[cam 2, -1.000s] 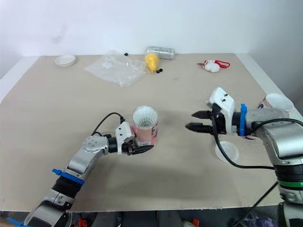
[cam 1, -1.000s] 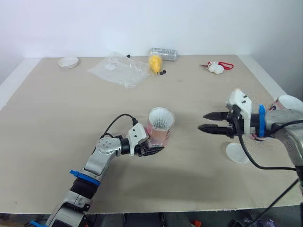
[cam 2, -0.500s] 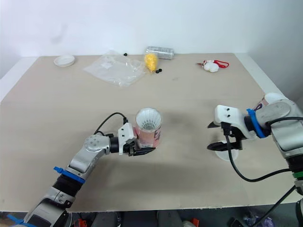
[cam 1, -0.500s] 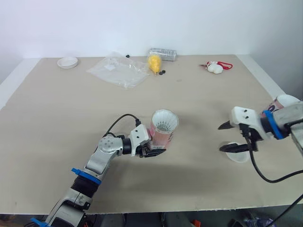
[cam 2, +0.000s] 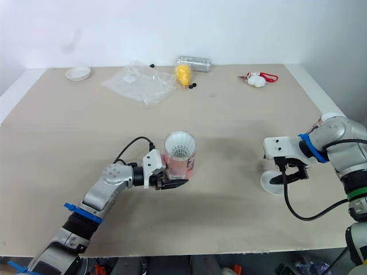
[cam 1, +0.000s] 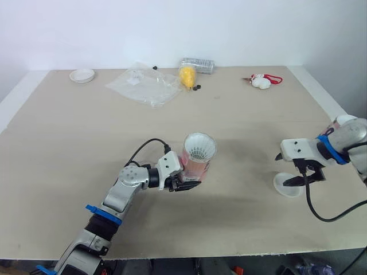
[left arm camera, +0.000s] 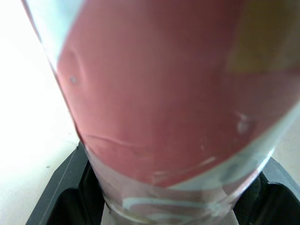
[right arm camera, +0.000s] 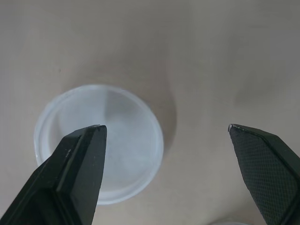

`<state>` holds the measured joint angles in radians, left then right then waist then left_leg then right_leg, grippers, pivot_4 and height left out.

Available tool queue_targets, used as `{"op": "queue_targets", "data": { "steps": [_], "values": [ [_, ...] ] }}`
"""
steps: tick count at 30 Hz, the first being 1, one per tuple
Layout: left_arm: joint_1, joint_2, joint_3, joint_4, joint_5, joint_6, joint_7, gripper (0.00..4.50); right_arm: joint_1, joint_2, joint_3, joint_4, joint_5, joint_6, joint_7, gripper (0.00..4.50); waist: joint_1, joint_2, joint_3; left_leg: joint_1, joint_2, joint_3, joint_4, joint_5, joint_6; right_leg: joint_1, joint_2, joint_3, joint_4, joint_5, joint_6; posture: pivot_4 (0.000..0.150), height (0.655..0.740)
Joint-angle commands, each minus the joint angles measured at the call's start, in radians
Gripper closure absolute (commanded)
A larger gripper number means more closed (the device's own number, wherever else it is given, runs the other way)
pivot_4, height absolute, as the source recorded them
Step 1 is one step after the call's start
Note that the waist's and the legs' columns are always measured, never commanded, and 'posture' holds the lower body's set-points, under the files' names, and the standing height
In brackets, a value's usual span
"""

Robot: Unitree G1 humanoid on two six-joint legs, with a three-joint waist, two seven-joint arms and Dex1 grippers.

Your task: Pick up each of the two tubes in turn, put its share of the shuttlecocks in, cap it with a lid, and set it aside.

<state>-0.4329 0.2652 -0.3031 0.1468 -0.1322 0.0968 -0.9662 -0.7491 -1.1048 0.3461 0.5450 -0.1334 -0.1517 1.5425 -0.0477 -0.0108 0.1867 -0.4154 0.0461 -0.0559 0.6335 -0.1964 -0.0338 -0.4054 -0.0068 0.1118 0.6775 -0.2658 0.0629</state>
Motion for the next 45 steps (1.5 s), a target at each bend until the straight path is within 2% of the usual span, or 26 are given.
{"op": "queue_targets", "data": {
  "steps": [1, 3, 10, 20, 28, 34, 40, 45],
  "values": [
    [0.015, 0.007, -0.012, -0.023, 0.000, 0.014, -0.002, 1.59, -0.036, 0.013, -0.002, 0.060, -0.036, -0.069, 0.005, 0.55, 0.000, 0.000, 0.000, 0.000, 0.000, 0.000, 0.000, 0.000, 0.000, 0.000, 0.000, 0.000, 0.000, 0.000, 0.000, 0.150, 0.7400],
    [0.017, 0.006, -0.015, -0.026, 0.000, 0.017, -0.002, 1.59, -0.054, 0.020, 0.001, 0.086, -0.047, -0.088, 0.017, 1.24, 0.000, 0.000, 0.000, 0.002, 0.000, 0.000, 0.000, 0.000, 0.000, 0.002, 0.000, 0.000, 0.000, 0.000, 0.000, 0.150, 0.7400],
    [0.015, 0.004, -0.012, -0.026, -0.002, 0.026, 0.003, 1.59, -0.078, 0.039, 0.000, 0.124, -0.061, -0.124, 0.051, 4.43, -0.001, 0.000, 0.000, 0.006, 0.000, 0.001, 0.000, 0.000, 0.000, 0.006, 0.000, 0.001, 0.000, 0.001, 0.000, 0.150, 0.7400],
    [0.021, -0.004, 0.008, -0.018, -0.041, 0.072, -0.001, 1.59, -0.053, 0.041, -0.052, 0.027, 0.015, -0.100, 0.055, 4.43, -0.001, 0.000, 0.000, 0.007, 0.000, 0.001, 0.000, 0.000, 0.000, 0.006, 0.000, 0.001, 0.000, 0.001, 0.000, 0.150, 0.7400],
    [0.027, 0.019, -0.007, -0.001, -0.049, 0.104, -0.037, 1.59, -0.065, 0.056, -0.163, -0.250, 0.203, 0.062, 0.035, 4.43, -0.001, 0.000, 0.000, 0.007, 0.000, 0.001, 0.000, 0.000, 0.000, 0.006, 0.000, 0.001, 0.000, 0.000, 0.000, 0.150, 0.7400],
    [0.027, 0.030, -0.016, 0.020, -0.024, 0.058, -0.039, 1.59, -0.176, 0.090, -0.203, -0.345, 0.270, 0.158, 0.019, 4.43, -0.003, 0.000, 0.000, 0.007, 0.000, 0.001, -0.001, 0.000, 0.000, 0.006, 0.000, 0.001, 0.000, 0.000, 0.000, 0.150, 0.7400],
    [0.018, 0.031, -0.023, 0.037, -0.015, 0.036, -0.032, 1.59, -0.361, 0.178, -0.225, -0.365, 0.347, 0.219, -0.005, 4.43, -0.003, 0.001, 0.000, 0.007, 0.000, 0.001, -0.002, 0.000, 0.000, 0.005, 0.000, 0.001, 0.000, 0.000, -0.001, 0.150, 0.7400],
    [0.021, 0.030, -0.026, 0.032, -0.015, 0.039, -0.024, 1.59, -0.399, 0.266, -0.228, -0.444, 0.413, 0.268, -0.032, 4.43, -0.002, 0.001, 0.000, 0.007, 0.000, 0.001, -0.002, 0.000, 0.000, 0.005, 0.000, 0.001, 0.000, -0.001, -0.001, 0.150, 0.7400]
  ]
}}
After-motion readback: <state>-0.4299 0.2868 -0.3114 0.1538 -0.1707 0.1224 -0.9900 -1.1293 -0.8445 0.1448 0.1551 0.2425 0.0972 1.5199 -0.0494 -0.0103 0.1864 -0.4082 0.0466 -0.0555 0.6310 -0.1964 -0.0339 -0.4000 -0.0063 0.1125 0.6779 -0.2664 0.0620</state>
